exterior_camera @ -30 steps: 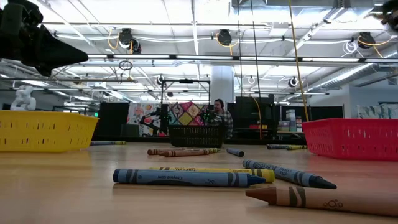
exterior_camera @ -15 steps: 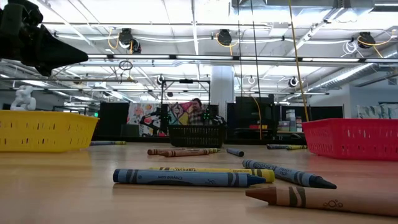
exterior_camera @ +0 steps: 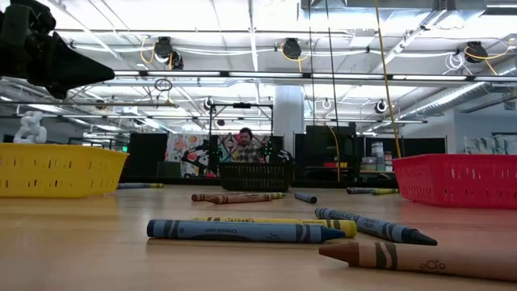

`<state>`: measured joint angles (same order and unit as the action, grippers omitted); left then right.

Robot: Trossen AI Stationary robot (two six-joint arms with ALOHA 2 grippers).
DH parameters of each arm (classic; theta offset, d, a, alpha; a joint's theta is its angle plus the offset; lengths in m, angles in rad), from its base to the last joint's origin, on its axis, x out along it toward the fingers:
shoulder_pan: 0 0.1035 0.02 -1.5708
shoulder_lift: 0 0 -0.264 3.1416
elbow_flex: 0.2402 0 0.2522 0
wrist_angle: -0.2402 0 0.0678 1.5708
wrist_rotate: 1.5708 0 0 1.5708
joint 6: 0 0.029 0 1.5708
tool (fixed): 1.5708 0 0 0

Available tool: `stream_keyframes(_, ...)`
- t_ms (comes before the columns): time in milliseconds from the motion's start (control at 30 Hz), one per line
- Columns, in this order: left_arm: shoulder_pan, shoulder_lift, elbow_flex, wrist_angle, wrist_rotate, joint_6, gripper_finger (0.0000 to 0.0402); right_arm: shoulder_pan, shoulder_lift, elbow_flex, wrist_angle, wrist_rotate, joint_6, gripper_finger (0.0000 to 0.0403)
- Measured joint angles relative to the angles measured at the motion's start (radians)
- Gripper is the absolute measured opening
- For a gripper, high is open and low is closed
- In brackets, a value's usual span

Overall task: Sort crayons
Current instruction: Put the green crayon into the red bin

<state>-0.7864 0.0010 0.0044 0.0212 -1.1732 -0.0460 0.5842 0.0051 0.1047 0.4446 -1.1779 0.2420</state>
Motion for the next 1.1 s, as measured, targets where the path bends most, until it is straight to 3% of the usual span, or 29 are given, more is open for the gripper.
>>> stream_keyframes(867,0.0,0.0,0.0,-0.004,0.0,0.0,0.0082,0.0,0.0,0.0,-0.071,-0.027,0.032,0.0125)
stream_keyframes(1100,0.0,0.0,0.0,-0.003,0.02,0.0,0.0082,0.0,0.0,0.0,-0.067,-0.038,-0.076,0.0125)
